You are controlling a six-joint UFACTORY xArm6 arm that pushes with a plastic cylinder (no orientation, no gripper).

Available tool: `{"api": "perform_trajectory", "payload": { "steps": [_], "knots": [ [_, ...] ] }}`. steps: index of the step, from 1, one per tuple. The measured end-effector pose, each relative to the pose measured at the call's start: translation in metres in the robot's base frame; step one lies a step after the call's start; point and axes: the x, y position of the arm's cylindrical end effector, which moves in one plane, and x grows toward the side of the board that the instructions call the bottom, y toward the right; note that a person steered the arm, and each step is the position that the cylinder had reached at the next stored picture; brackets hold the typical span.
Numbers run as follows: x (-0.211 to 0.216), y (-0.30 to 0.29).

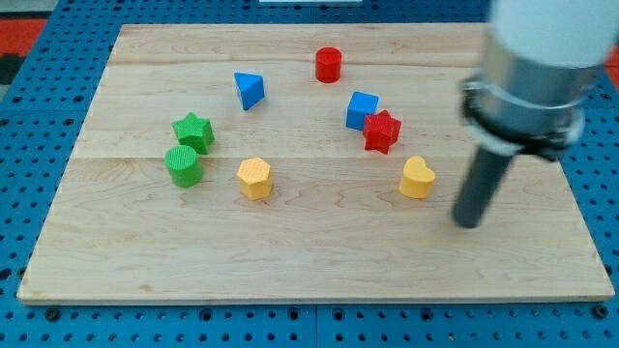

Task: Keep the blue blocks together above the green objects

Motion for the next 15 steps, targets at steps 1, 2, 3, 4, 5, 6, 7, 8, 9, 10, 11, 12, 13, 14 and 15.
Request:
{"api": "perform_trajectory", "payload": {
  "steps": [1,2,3,4,5,6,7,8,9,10,11,12,13,14,15],
  "knots": [
    [-0.028,-0.021],
    [-0.033,-0.095],
    [-0.045,-0.131],
    [-0.057,-0.073],
    [-0.097,-0.089],
    [-0.146,-0.114],
    [-0.182,-0.122],
    [-0.214,-0.123],
    [-0.228,-0.152],
    [-0.228,-0.172],
    [-0.206,-0.137],
    [-0.198,-0.164],
    [-0.195,-0.19],
    [-0.199,-0.229],
    [-0.209,-0.242]
  ]
}}
